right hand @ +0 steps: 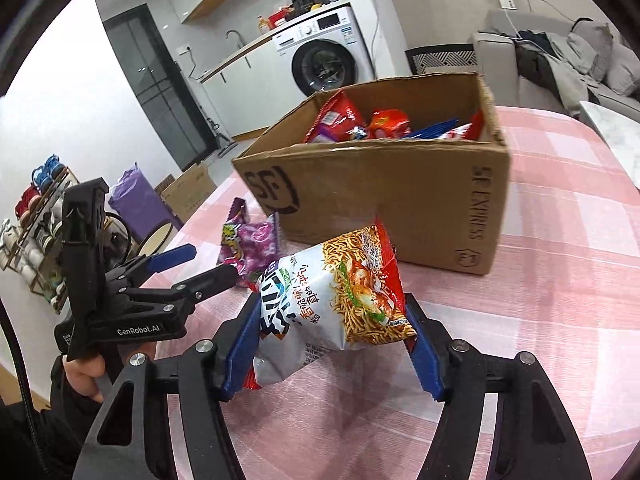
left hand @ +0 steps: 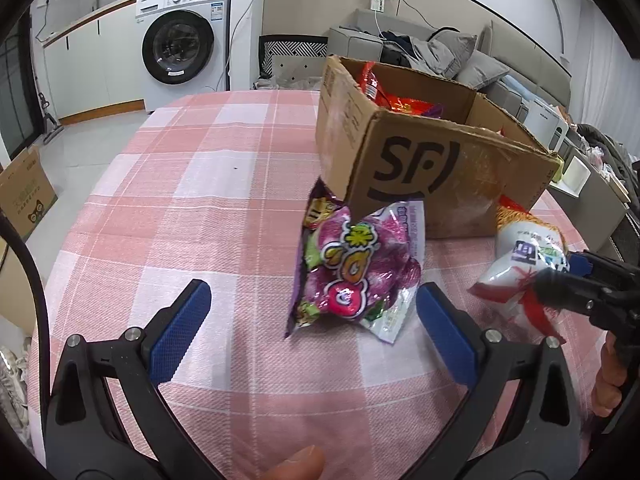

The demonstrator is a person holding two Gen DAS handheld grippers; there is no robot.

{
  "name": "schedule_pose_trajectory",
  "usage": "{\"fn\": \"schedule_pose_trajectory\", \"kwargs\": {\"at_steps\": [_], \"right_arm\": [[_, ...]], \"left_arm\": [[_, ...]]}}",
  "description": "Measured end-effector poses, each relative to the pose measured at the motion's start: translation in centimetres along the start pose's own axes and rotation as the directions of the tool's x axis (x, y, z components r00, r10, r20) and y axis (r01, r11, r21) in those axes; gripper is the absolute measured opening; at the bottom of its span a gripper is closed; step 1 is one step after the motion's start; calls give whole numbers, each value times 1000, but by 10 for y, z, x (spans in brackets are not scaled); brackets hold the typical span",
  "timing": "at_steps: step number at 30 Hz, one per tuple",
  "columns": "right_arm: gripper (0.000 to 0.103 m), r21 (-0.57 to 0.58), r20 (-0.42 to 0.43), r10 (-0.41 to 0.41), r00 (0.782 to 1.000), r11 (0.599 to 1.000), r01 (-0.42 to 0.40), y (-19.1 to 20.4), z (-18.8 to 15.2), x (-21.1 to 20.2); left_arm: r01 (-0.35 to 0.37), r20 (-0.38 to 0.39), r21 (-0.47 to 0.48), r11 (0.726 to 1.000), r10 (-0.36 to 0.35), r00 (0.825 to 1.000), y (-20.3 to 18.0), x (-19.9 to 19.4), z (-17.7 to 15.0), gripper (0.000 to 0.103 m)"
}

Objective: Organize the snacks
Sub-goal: 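Grasp the purple candy bag with the left gripper while the right gripper holds the noodle bag, then lift the purple bag with the left gripper while the right gripper lifts the noodle bag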

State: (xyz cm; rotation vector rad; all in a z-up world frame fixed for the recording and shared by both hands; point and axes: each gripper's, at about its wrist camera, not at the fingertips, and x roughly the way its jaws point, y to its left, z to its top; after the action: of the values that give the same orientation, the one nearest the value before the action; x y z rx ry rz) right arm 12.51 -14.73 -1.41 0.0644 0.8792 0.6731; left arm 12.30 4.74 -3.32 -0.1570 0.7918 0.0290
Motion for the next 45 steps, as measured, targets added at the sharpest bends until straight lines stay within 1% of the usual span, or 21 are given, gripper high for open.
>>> {"fn": "schedule_pose_trajectory", "kwargs": {"at_steps": [3,7,10,16,19,23,25,27,28,31,34,38,45], "right_arm": [[68,19,9,-10,1000,1000,10,-8,0,-6],[68,29,15,-15,1000,999,14,-14,0,-11],[68,32,19,-15,1000,999,15,-15,0,-15],[68,32,21,-14,1000,999,13,-14,0,-14],[68,32,21,-14,1000,999,14,-14,0,-13],[68,32,21,-15,1000,999,14,-13,0,-11],[68,31,20,-16,1000,999,15,-13,0,-12],[68,29,20,-17,1000,999,16,-13,0,-11],[68,29,19,-17,1000,999,16,-13,0,-10],[68,27,20,-19,1000,999,18,-12,0,-10],[68,26,19,-18,1000,1000,18,-11,-1,-9],[68,19,17,-19,1000,1000,19,-10,-2,-8],[68,9,27,-15,1000,1000,15,-9,-3,-8]], "left_arm": [[8,-13,1,1000,-8,1000,-6,7,4,102],[8,-34,31,999,-7,999,-15,15,5,102],[24,-46,34,999,-22,999,-18,20,7,102],[-10,-75,53,999,14,997,-25,36,12,102],[-13,-92,55,998,18,996,-25,43,14,102],[-25,-89,55,998,30,996,-23,46,14,102],[-24,-83,53,998,28,996,-21,46,13,96],[-12,-96,57,998,18,995,-21,49,13,80],[5,-102,58,998,1,995,-21,50,12,75],[18,-88,67,998,-12,996,-22,47,11,69],[31,-76,72,997,-25,997,-21,44,10,61],[45,-66,65,997,-41,997,-17,39,8,53],[62,-53,68,996,-58,997,-17,31,5,52]]}}
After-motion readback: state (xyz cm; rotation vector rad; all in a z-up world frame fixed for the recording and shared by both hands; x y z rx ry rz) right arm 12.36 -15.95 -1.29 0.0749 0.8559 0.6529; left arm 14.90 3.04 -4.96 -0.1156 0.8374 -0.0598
